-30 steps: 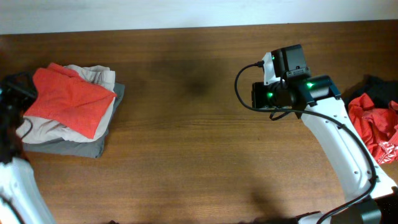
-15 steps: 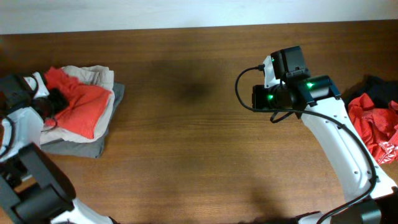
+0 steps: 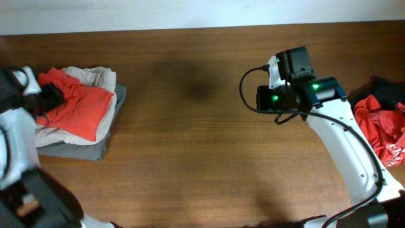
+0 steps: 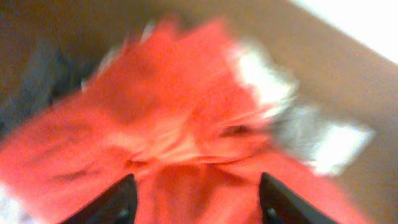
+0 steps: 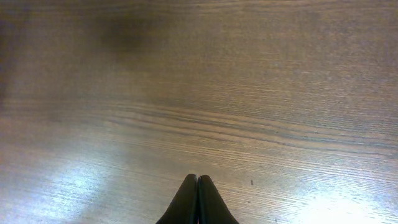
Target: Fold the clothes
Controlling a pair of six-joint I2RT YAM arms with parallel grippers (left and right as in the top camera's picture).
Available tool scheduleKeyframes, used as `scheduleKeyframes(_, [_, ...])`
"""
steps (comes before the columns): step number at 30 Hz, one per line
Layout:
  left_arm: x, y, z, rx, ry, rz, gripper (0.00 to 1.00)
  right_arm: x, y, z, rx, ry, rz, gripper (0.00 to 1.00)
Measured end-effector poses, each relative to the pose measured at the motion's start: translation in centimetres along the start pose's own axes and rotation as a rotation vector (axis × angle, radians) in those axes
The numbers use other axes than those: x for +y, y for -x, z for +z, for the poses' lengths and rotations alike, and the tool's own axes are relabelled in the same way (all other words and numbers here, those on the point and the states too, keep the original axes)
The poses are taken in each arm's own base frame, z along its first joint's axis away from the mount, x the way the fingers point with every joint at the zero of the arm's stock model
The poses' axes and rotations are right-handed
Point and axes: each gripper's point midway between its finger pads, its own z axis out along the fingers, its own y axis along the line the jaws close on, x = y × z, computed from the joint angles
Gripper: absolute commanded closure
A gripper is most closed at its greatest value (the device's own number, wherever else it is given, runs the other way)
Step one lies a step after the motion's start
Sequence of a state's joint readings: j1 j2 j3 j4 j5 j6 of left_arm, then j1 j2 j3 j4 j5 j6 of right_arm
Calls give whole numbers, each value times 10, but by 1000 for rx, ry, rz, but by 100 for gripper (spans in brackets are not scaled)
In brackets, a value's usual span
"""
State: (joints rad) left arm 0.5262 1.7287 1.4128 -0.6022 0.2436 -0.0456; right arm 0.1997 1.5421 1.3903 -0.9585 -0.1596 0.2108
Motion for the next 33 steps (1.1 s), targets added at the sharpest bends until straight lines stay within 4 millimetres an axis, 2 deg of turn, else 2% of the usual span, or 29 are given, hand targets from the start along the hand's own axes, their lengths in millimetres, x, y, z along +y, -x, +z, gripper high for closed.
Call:
scheduleKeyframes(2, [-23,23,-42,-88,-69,27,35,-6,1,-1,0,-5,25,94])
scheduleKeyframes(3, [-38,34,-68,-140,-116,47,35,-14,1,-4,5,-14,58,83])
scheduleKeyframes(4, [-51,40,-90,-178,-156,66,35,-22,2,-7,7,-24,94,67])
scheduleKeyframes(6, [-82,40,-133,-230,-243,117,34,-44,10,-21,-7,-46,185,50])
scheduleKeyframes(8, [-107,31,-156,-236,-304,173,34,-72,22,-42,-47,-74,300,43])
scheduleKeyframes(10, [-134,14,-166,-206,-368,244,33,-102,33,-66,-101,-94,409,41])
scheduleKeyframes(11, [-149,5,-166,-183,-401,284,33,-123,37,-81,-135,-110,475,40])
scheduleKeyframes(13, [-175,-12,-164,-134,-461,353,30,-157,37,-102,-178,-139,580,39])
scheduleKeyframes(15, [-200,-28,-161,-95,-516,418,28,-190,28,-119,-202,-152,664,36])
scheduleKeyframes(18, [-234,-48,-162,-63,-581,504,22,-213,13,-131,-204,-134,716,32])
scheduleKeyframes(19, [-244,-53,-163,-60,-596,531,14,-216,10,-133,-204,-124,722,30])
scheduleKeyframes(20, [-254,-59,-165,-57,-610,563,1,-217,9,-135,-205,-114,716,26])
scheduleKeyframes(22, [-267,-69,-167,-48,-623,600,1,-216,9,-135,-205,-95,681,25])
scheduleKeyframes(26, [-278,-80,-169,-40,-621,642,1,-202,15,-137,-215,-49,569,19])
scheduleKeyframes(30, [-271,-74,-169,-70,-549,650,1,-165,31,-157,-299,6,382,17])
scheduleKeyframes(31, [-267,-71,-171,-87,-519,650,1,-153,34,-165,-332,13,331,1])
scheduleKeyframes(33, [-252,-61,-186,-147,-432,647,1,-120,38,-192,-419,34,217,1])
